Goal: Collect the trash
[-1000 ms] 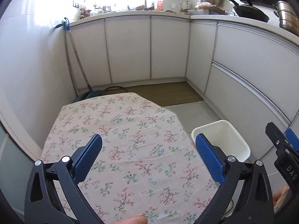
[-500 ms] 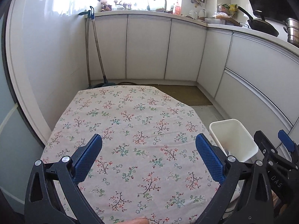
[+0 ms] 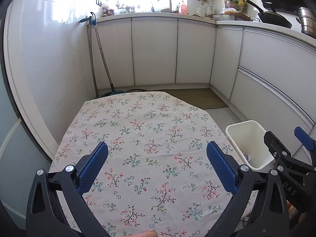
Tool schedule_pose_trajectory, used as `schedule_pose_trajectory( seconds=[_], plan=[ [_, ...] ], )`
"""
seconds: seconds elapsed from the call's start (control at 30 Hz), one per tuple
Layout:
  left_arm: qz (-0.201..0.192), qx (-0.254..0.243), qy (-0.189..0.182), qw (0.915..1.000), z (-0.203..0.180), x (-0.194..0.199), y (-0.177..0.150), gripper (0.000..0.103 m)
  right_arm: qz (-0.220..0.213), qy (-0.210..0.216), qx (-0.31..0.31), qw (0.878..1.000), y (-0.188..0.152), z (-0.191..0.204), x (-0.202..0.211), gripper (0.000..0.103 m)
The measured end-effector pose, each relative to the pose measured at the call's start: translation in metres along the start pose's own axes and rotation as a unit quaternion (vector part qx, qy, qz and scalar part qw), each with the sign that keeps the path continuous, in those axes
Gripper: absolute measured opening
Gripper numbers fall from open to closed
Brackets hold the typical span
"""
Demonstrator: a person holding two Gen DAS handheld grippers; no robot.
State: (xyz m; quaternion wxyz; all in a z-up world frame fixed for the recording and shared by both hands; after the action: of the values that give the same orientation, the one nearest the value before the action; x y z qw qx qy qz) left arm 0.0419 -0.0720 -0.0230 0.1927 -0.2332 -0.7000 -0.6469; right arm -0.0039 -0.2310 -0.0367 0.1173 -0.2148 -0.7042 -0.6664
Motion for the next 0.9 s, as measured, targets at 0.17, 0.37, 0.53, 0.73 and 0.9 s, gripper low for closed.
schedule_pose_trajectory(
  seconds=[0.17,0.37,0.53,0.73,0.9],
  plan=[
    [0.003,0.004,-0.001,1.0,0.0006,-0.0018,0.0014,0.096,0.001,-0.001,0.001,1.0,-0.0005,-0.0017,-0.0007,0.096],
    [0.009,0.007,0.002,0.9999,0.0003,-0.0045,0.001,0.096,0.007,0.002,-0.001,1.0,-0.001,-0.0029,-0.0036,0.096],
    [0.014,0.008,0.002,0.9999,-0.0001,-0.0062,-0.0001,0.096,0.006,0.002,0.001,1.0,-0.0012,-0.0023,-0.0031,0.096],
    [0.015,0.008,-0.001,0.9999,-0.0016,-0.0066,-0.0006,0.096,0.007,-0.003,0.0,1.0,-0.002,-0.0045,-0.0035,0.096],
    [0.014,0.004,-0.007,0.9999,-0.0045,-0.0064,-0.001,0.096,0.007,-0.01,-0.003,1.0,-0.0028,-0.0075,-0.0033,0.096]
  ],
)
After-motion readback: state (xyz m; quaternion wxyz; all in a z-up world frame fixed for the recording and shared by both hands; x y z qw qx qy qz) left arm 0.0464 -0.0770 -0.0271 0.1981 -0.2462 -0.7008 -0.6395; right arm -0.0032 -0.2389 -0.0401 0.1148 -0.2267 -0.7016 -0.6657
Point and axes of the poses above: each gripper's, at about its wrist camera, not at the fingertips, and x roughly against the way its jaws point, z to its left, y to its top, the point moved 3 cm from there along -x, roughly the way its jaws point, and after that the axes turned 8 degrees about x, right-handed, at the moved point
